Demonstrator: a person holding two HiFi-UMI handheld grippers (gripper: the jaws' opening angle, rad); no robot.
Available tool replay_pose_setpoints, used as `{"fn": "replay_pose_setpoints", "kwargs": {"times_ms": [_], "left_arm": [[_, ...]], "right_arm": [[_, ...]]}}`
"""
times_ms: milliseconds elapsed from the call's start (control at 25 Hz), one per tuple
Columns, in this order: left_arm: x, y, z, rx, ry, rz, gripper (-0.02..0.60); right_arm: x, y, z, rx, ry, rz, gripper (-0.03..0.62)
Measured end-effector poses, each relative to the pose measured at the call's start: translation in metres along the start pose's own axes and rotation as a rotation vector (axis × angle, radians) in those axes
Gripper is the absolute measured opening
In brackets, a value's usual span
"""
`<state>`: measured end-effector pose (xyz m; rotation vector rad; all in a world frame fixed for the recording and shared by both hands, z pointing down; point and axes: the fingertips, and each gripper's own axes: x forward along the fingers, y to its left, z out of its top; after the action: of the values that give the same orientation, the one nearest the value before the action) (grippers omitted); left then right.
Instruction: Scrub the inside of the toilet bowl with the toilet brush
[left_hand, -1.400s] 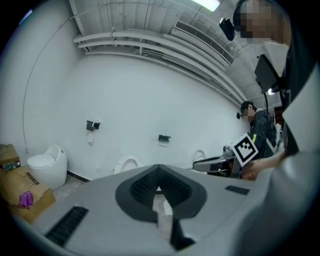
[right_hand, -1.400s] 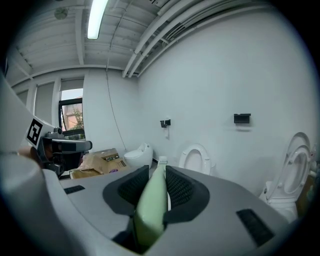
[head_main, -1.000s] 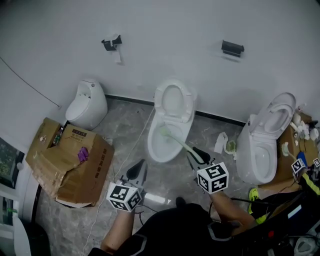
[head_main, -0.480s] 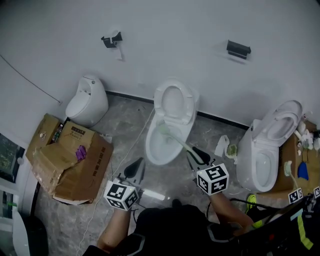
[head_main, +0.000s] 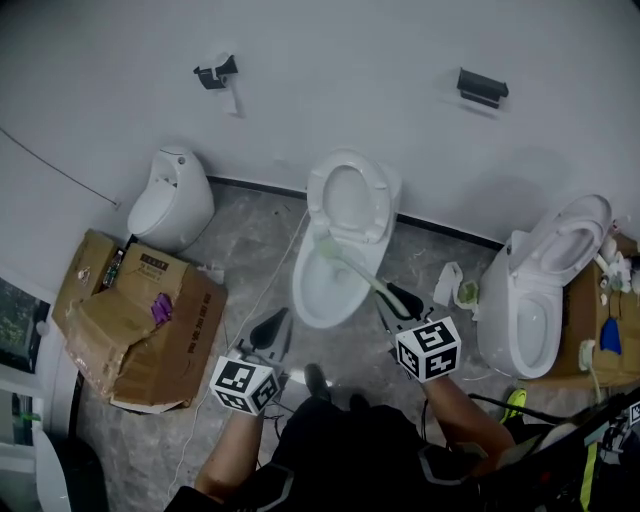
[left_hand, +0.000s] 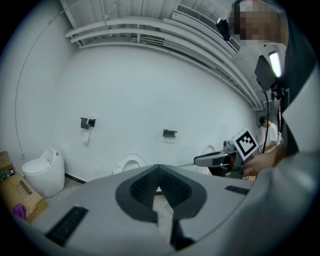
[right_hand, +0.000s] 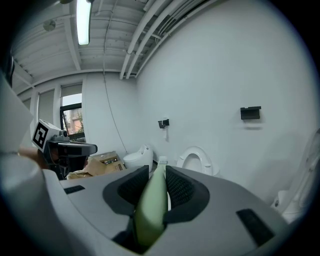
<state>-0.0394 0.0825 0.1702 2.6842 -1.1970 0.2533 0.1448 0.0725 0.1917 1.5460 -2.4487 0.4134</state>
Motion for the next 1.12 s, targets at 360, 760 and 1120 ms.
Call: {"fn": "replay_pose_setpoints", "kwargs": {"times_ms": [360, 760, 1120], "left_arm": [[0.016, 0.027, 0.001, -0.01, 0.005, -0.052, 0.009], [0.028, 0.073, -0.004, -0.016, 0.021, -0.085, 0.009], [0.041, 0.115, -0.016, -0.019, 0.05, -0.092, 0.009]], "right_arm": [[0.03, 0.0, -0.001, 0.009, 0.008, -0.038, 0.112], [0.08, 0.008, -0.001, 0.019, 0.048, -0.07, 0.112], [0.118, 0.012, -0.006, 0.026, 0.067, -0.081, 0.112]]}}
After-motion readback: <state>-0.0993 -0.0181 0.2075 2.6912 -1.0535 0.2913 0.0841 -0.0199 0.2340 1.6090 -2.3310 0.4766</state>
